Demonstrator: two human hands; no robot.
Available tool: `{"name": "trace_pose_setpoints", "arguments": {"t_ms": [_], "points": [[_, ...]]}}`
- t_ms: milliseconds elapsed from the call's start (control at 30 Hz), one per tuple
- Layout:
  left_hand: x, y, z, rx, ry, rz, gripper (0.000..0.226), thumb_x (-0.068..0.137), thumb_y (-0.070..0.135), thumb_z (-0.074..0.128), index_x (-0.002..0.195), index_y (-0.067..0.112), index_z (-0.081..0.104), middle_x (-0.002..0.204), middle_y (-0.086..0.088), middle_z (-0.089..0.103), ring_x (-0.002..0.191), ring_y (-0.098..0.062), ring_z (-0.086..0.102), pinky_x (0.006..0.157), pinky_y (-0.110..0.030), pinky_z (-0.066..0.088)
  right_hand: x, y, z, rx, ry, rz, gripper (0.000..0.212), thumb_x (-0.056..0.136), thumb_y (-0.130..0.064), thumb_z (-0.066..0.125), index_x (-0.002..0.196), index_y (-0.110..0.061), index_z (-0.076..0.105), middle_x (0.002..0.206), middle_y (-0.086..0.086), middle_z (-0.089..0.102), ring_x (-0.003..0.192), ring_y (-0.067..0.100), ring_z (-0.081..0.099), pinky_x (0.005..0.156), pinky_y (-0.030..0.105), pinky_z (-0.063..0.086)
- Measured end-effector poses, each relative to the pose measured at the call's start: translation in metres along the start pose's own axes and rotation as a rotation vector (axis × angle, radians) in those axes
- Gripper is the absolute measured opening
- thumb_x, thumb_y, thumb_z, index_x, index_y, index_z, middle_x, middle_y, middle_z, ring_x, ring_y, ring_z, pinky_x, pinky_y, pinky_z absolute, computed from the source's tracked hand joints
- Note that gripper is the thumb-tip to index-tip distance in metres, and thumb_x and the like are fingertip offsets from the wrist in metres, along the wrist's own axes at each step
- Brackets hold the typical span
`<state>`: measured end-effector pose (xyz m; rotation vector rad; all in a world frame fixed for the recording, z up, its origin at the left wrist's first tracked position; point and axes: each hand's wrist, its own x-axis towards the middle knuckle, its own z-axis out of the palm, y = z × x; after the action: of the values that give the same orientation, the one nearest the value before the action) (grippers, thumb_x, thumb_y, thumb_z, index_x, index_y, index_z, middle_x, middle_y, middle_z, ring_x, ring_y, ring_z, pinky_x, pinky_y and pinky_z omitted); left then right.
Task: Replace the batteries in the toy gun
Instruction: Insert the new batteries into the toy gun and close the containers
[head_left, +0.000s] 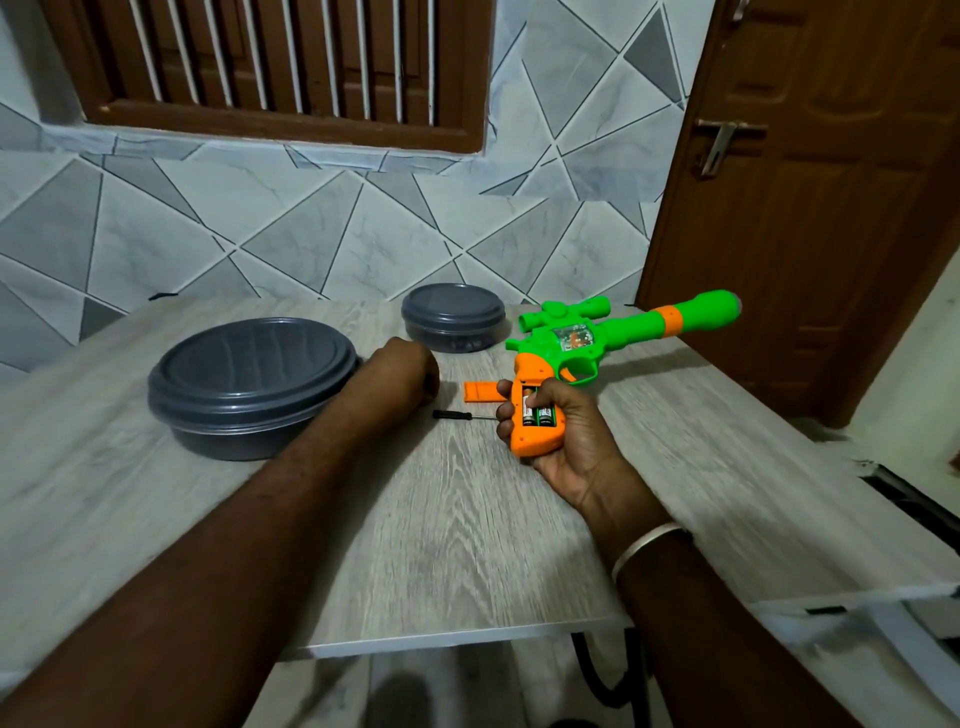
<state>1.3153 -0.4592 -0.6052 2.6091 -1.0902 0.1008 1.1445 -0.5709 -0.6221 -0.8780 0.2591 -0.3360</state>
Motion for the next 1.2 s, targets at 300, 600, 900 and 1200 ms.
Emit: {"name": "trace_pose_setpoints", "arguments": {"t_ms": [300,600,900,1200], "points": [[-0.001,0.005,-0.001,0.033,-0.044,-0.028,0.017,0.092,0.008,0.063,0.104,0.009,0.075,0.109,-0.014,0.068,0.092,-0.025,0.065,0.077,-0.028,0.048,-0.001,0.001,0.0,-0.015,0.017,-0.019,0.028,0.082,0.0,0.037,0.092,0.002,0.063,0.076,0.011,0.061,0.061,0.017,0.057,0.05,0.025,0.05],[-0.003,0.011,0.001,0.109,-0.055,-0.029,0.016,0.097,0.014,0.058,0.106,0.009,0.07,0.1,-0.009,0.062,0.083,-0.02,0.059,0.069,-0.027,0.044,-0.001,0.0,-0.001,0.049,0.016,-0.023,0.027,0.082,0.0,0.035,0.088,0.002,0.061,0.079,0.012,0.06,0.061,0.018,0.056,0.05,0.025,0.049],[-0.024,0.016,-0.006,-0.755,0.311,0.088,0.022,0.08,0.002,0.079,0.095,0.007,0.063,0.082,-0.017,0.071,0.077,-0.032,0.071,0.068,-0.037,0.06,0.002,0.002,-0.003,0.057,0.022,-0.047,0.028,0.083,-0.002,0.035,0.09,0.002,0.061,0.086,0.014,0.064,0.065,0.02,0.058,0.049,0.025,0.049],[-0.044,0.048,-0.014,-1.151,-0.086,0.203,0.024,0.079,-0.011,0.074,0.093,0.002,0.058,0.066,-0.011,0.067,0.057,-0.02,0.066,0.058,-0.028,0.057,0.005,0.003,-0.003,-0.266,0.166,-0.109,0.033,0.06,-0.021,0.052,0.09,-0.011,0.061,0.068,0.009,0.064,0.047,0.022,0.063,0.057,0.026,0.034]]}}
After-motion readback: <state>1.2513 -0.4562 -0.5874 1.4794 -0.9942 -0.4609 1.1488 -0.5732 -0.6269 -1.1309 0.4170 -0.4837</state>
